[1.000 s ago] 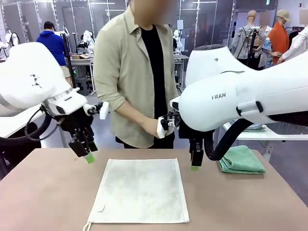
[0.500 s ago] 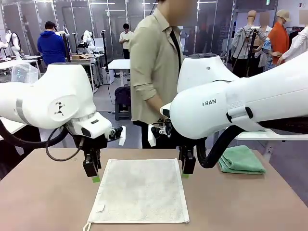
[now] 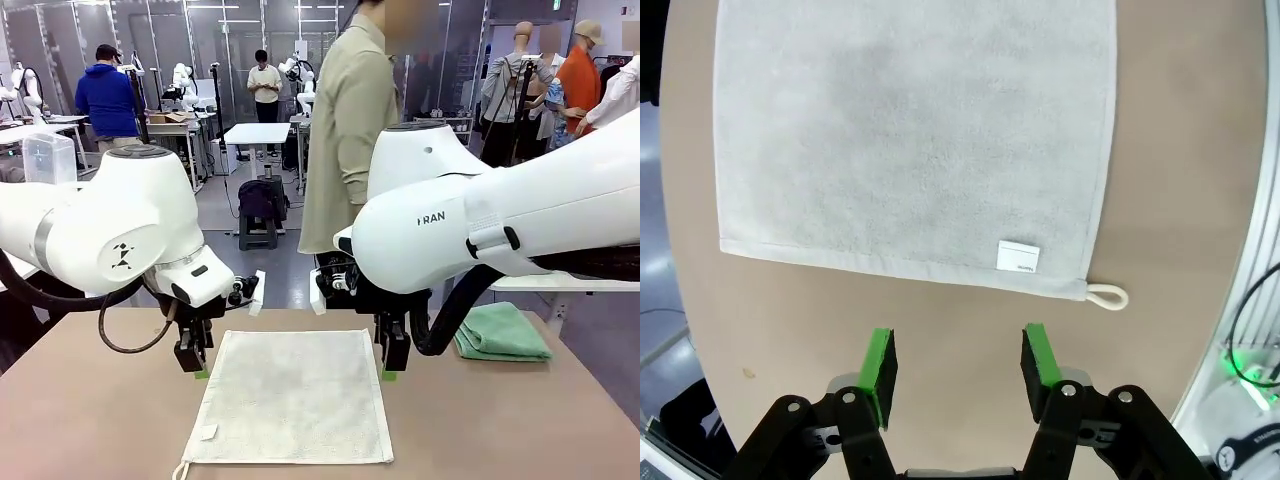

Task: Fold the towels and place them in the basket.
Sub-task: When a person lays out a Towel with hook on the table, fold it in half twice.

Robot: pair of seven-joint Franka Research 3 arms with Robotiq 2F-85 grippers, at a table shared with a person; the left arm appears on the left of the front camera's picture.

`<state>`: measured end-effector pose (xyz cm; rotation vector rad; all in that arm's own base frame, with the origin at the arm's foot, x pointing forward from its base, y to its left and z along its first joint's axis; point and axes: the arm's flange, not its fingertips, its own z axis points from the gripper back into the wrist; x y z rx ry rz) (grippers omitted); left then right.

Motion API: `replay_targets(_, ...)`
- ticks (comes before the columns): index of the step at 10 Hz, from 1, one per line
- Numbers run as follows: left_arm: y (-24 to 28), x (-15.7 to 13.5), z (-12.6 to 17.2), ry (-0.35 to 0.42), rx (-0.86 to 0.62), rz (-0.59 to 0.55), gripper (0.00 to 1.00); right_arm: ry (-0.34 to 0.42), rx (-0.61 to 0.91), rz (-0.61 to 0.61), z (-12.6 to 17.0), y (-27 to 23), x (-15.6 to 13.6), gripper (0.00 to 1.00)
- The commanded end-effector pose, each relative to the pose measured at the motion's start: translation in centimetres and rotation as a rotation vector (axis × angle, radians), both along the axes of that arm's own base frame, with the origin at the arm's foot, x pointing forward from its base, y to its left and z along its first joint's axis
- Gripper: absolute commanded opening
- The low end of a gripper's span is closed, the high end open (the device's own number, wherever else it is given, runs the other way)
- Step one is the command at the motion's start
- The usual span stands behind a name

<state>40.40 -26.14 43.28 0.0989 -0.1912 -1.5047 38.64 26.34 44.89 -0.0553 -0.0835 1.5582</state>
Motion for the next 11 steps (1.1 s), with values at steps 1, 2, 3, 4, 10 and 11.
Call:
replay_targets(1,0.5,-0.3,-0.3,-0.025,-0.003,-0.029,0.65,0.023,0.005,0.018,-0.1,0.0,0.5,0.80)
replay_targets(2,0.4,-0.4,-0.1,0.009,0.037,-0.042,0.65,-0.004,0.011,0.009,-0.2,0.2,0.6,0.80)
replay_targets(3,0.0,0.0,0.0,-0.002,-0.002,-0.003,0.65,0.006,-0.003,-0.001,-0.1,0.0,0.0,0.80)
replay_targets(4,0.0,0.0,0.0,-0.002,-0.002,-0.003,0.65,0.006,-0.003,-0.001,-0.1,0.0,0.0,0.80)
replay_targets(10,0.3,-1.8,-1.2,0.013,-0.010,0.008,0.65,-0.014,-0.043,-0.006,-3.0,1.1,-0.9,0.80)
replay_targets(11,0.4,-2.5,-2.0,0.011,-0.001,0.004,0.65,-0.017,-0.039,-0.007,-4.1,1.3,-1.1,0.80)
